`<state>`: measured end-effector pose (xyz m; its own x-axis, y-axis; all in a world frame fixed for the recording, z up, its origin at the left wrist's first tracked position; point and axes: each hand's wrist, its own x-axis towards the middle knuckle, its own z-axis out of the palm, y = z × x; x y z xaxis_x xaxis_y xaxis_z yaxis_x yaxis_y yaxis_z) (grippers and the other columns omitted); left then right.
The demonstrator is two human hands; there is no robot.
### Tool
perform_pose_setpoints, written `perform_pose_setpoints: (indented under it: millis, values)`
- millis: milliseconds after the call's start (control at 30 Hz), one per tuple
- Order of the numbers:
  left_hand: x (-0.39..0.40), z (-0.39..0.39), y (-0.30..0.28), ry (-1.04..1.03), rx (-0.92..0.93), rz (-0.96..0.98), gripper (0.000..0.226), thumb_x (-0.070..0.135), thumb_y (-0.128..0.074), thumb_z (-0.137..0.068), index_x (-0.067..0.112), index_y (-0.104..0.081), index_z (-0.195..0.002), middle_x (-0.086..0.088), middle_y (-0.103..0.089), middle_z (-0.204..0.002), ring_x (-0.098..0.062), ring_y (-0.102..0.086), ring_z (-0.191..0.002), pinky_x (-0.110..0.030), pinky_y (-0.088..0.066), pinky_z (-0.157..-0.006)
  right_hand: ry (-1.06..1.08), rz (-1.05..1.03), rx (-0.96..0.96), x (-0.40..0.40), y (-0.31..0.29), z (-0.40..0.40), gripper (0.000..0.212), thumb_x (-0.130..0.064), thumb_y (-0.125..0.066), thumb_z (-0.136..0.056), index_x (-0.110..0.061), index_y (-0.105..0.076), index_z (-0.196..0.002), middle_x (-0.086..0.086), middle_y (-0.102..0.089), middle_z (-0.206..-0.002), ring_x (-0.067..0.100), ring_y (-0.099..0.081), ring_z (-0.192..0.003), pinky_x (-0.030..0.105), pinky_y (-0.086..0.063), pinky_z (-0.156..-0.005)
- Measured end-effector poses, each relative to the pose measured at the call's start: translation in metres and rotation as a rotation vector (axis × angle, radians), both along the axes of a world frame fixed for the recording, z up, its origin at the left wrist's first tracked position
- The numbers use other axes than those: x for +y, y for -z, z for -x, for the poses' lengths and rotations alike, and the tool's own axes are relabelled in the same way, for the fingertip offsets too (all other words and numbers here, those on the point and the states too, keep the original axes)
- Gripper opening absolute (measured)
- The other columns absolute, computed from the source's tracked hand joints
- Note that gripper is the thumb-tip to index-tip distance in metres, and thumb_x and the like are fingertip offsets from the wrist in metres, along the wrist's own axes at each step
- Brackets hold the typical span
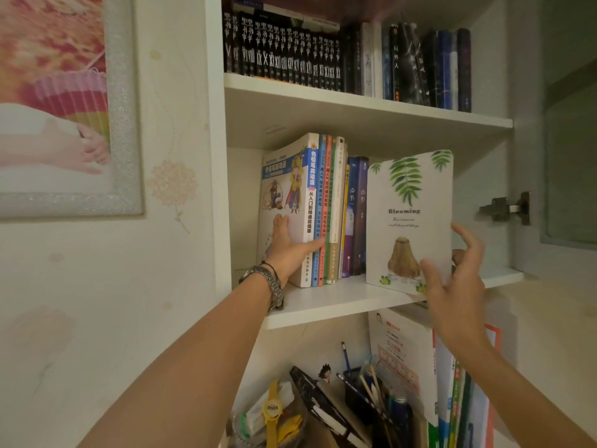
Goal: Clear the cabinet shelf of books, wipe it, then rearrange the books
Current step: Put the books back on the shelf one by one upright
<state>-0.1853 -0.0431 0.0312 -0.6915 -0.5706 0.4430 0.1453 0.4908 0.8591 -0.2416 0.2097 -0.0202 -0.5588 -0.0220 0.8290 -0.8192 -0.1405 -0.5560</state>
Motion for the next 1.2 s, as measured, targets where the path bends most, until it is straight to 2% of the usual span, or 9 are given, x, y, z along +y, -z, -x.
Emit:
perform_pose_setpoints:
  millis: [133, 267, 400, 467, 633, 767, 967, 1133, 1200]
  values:
    - [0.016, -0.013, -0.004, -0.024, -0.007, 0.008, 0.129, 0.075, -0.075, -0.036, 0.044, -0.010, -0.144, 0.003, -0.033, -0.151, -0.022, -0.041, -0.134, -0.054, -0.037, -0.107, -0.002, -0.048, 0.016, 0.003, -0.003, -0.005, 0.060, -0.003, -0.052, -0.096, -0.027, -0.023, -0.142, 0.005, -0.059, -0.119, 0.015, -0.061, -0.099, 0.008, -0.048, -0.068]
    - [0.036, -0.031, -0.008, -0.084, 0.001, 0.038, 0.110, 0.060, -0.074, -0.052, 0.029, -0.022, -0.144, -0.001, -0.043, -0.144, -0.023, -0.049, -0.126, -0.052, -0.043, -0.102, -0.066, -0.099, 0.035, 0.003, -0.006, -0.014, 0.063, 0.000, -0.050, -0.096, -0.038, -0.023, -0.140, -0.016, -0.060, -0.111, -0.004, -0.063, -0.098, 0.014, -0.052, -0.077]
    - [0.057, -0.051, -0.014, -0.169, -0.036, 0.165, 0.048, 0.026, -0.069, -0.085, 0.020, -0.041, -0.122, -0.003, -0.056, -0.126, -0.020, -0.061, -0.108, -0.041, -0.054, -0.089, -0.065, -0.058, 0.016, 0.001, -0.005, -0.026, 0.063, -0.001, -0.048, -0.097, -0.038, -0.023, -0.142, -0.014, -0.059, -0.112, -0.003, -0.060, -0.103, 0.020, -0.053, -0.084]
    - [0.061, -0.059, -0.017, -0.194, -0.047, 0.247, 0.037, 0.019, -0.062, -0.090, 0.018, -0.044, -0.123, 0.002, -0.054, -0.119, -0.018, -0.062, -0.098, -0.034, -0.055, -0.082, -0.054, -0.022, 0.009, 0.000, -0.005, -0.035, 0.063, 0.000, -0.048, -0.097, -0.034, -0.023, -0.144, -0.004, -0.058, -0.120, 0.002, -0.059, -0.106, 0.028, -0.054, -0.088]
    - [0.077, -0.082, -0.030, -0.165, -0.023, 0.235, 0.041, 0.015, -0.046, -0.098, 0.017, -0.040, -0.138, -0.003, -0.046, -0.136, -0.014, -0.057, -0.098, -0.034, -0.053, -0.087, -0.062, 0.040, 0.009, -0.007, -0.003, -0.059, 0.063, 0.000, -0.047, -0.097, -0.035, -0.026, -0.145, -0.018, -0.054, -0.126, 0.001, -0.054, -0.118, 0.039, -0.050, -0.099]
    - [0.098, -0.101, -0.043, -0.093, 0.078, 0.255, 0.040, 0.027, -0.043, -0.100, 0.020, -0.042, -0.140, 0.004, -0.048, -0.139, -0.010, -0.057, -0.105, -0.021, -0.045, -0.080, -0.095, 0.063, 0.003, -0.020, 0.001, -0.082, 0.066, -0.002, -0.047, -0.097, -0.045, -0.024, -0.142, -0.011, -0.050, -0.138, 0.004, -0.051, -0.124, 0.043, -0.049, -0.100]
    - [0.125, -0.140, -0.073, -0.003, 0.374, 0.372, 0.039, 0.046, -0.047, -0.096, 0.029, -0.050, -0.130, 0.014, -0.058, -0.123, -0.001, -0.056, -0.111, -0.034, -0.046, -0.100, -0.147, 0.004, 0.043, -0.051, 0.002, -0.116, 0.068, -0.005, -0.046, -0.098, -0.048, -0.018, -0.143, -0.010, -0.045, -0.144, -0.005, -0.052, -0.116, 0.024, -0.048, -0.093]
    - [0.129, -0.163, -0.085, -0.074, 0.269, 0.519, 0.055, 0.053, -0.052, -0.091, 0.030, -0.040, -0.139, 0.011, -0.050, -0.137, -0.003, -0.049, -0.122, -0.034, -0.043, -0.104, -0.157, -0.025, 0.089, -0.074, 0.000, -0.140, 0.070, -0.004, -0.047, -0.097, -0.049, -0.017, -0.141, -0.021, -0.031, -0.145, -0.036, -0.027, -0.108, 0.016, -0.036, -0.096]
    - [0.125, -0.164, -0.084, -0.086, 0.213, 0.541, 0.057, 0.049, -0.056, -0.090, 0.028, -0.038, -0.139, 0.017, -0.052, -0.129, -0.001, -0.052, -0.116, -0.027, -0.045, -0.099, -0.146, -0.045, 0.105, -0.079, -0.001, -0.146, 0.073, -0.004, -0.048, -0.097, -0.053, -0.013, -0.138, -0.022, -0.028, -0.147, -0.034, -0.020, -0.118, 0.019, -0.035, -0.102]
